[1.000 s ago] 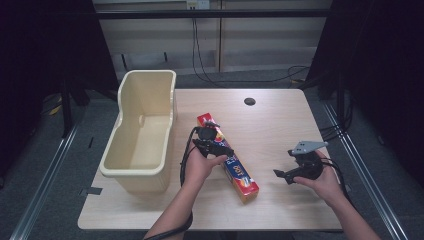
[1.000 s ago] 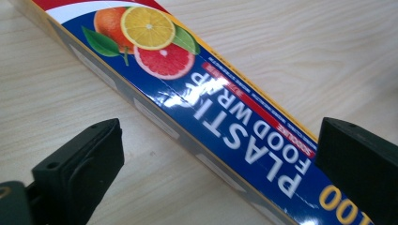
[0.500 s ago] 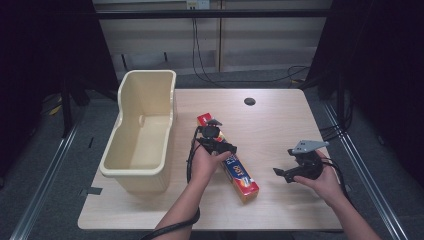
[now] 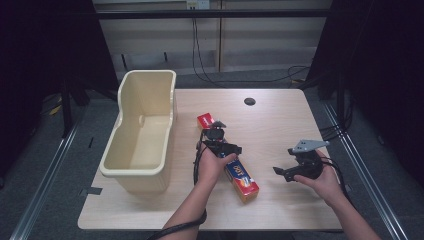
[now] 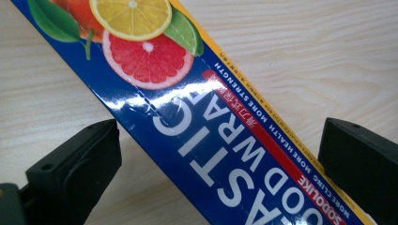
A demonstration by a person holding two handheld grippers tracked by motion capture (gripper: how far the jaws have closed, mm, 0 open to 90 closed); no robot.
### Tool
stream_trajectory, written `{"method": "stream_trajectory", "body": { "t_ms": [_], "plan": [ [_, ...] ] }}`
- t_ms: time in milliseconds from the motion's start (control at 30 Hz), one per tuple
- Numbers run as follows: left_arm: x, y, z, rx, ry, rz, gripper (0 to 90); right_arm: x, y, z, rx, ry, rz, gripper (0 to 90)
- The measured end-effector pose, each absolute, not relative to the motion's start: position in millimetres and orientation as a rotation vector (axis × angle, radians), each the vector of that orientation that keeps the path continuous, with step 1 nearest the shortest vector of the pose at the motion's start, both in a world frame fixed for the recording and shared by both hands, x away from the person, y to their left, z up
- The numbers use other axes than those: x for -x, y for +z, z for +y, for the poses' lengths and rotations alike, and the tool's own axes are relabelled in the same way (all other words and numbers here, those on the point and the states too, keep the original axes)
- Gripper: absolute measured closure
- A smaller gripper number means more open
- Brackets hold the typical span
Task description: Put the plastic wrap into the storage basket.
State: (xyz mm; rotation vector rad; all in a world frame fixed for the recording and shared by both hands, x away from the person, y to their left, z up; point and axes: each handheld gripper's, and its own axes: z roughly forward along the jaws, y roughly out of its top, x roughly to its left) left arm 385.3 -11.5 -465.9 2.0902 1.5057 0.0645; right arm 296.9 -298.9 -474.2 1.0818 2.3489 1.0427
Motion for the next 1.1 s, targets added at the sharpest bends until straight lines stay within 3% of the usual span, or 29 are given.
{"method": "stream_trajectory", "body": {
  "t_ms": [1100],
  "plan": [
    [-387.0,-474.2,-10.7,-2.053,0.027,1.552,0.0,-297.0,-472.0,-299.9,-1.087,1.069,2.320,7.7]
  ]
}}
